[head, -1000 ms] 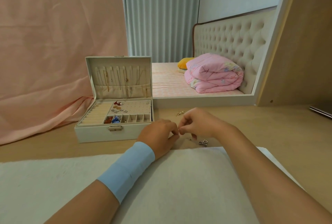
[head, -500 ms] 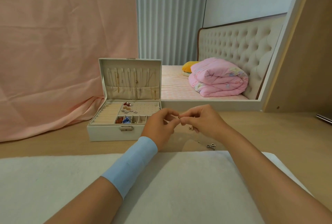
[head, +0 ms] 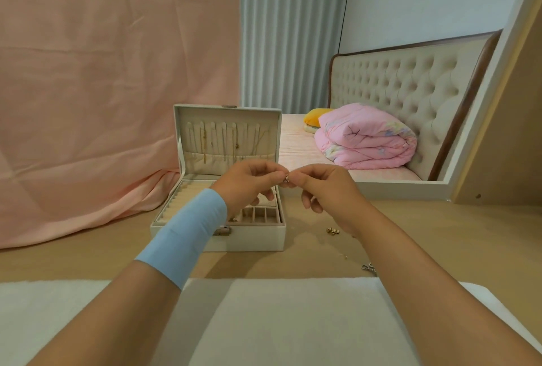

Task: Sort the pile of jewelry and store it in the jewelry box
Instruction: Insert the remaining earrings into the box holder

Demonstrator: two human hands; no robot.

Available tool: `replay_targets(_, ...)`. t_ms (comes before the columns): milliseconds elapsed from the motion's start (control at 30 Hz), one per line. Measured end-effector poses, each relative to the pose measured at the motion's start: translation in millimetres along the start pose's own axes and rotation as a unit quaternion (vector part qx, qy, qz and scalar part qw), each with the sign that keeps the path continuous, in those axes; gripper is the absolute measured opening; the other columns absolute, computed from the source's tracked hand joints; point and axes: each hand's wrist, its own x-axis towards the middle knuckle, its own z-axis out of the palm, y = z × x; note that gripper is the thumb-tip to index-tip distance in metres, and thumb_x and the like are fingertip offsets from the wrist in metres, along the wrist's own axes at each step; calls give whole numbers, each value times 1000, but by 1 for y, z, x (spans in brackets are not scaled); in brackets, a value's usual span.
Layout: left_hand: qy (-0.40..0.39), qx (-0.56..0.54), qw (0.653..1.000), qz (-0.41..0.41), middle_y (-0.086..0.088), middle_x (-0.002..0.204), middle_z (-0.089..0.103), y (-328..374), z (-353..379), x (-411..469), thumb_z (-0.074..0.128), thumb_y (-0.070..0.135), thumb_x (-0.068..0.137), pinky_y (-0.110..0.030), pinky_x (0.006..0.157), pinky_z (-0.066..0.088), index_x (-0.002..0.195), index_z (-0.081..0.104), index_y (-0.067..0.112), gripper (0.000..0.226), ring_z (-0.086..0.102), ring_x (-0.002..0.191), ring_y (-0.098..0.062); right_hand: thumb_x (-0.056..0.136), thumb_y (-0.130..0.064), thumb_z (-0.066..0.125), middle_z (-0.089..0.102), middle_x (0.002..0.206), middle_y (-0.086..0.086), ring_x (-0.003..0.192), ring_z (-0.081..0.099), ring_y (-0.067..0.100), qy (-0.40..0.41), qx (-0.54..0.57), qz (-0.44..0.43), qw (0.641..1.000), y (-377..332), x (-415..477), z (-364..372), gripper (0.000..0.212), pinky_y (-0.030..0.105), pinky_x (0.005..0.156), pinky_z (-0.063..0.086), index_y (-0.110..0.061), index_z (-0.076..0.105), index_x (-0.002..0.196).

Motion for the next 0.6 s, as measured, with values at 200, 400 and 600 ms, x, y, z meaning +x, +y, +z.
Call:
replay_targets(200, 62, -11, 998, 22, 11, 84, 73, -20, -29, 13, 63, 26, 95, -20, 57, 47, 100, 72, 18, 13, 58, 64, -5, 89, -20, 76, 74, 81, 3, 49, 50, 15, -1, 47, 14, 999, 1, 36, 33, 7, 24, 42, 35, -13, 77, 86)
replay_targets(400, 71, -13, 997, -9, 13, 83, 70, -36, -46, 19, 58, 30, 98, -23, 59, 47, 96, 71, 20, 17, 59, 64, -6, 92, -12, 72, 75, 82, 2, 53, 61, 19, 4, -3, -64, 998, 2, 61, 60, 7, 28, 43, 46, -16, 77, 97)
replay_targets(600, 60, 15, 997, -45, 11, 83, 71, -45, -63, 20, 57, 30, 98, -24, 59, 48, 94, 71, 17, 19, 60, 63, -6, 84, -7, 80, 75, 69, -3, 52, 59, 13, -26, -80, -75, 994, 13, 66, 69, 21, 27, 49, 49, -19, 80, 101)
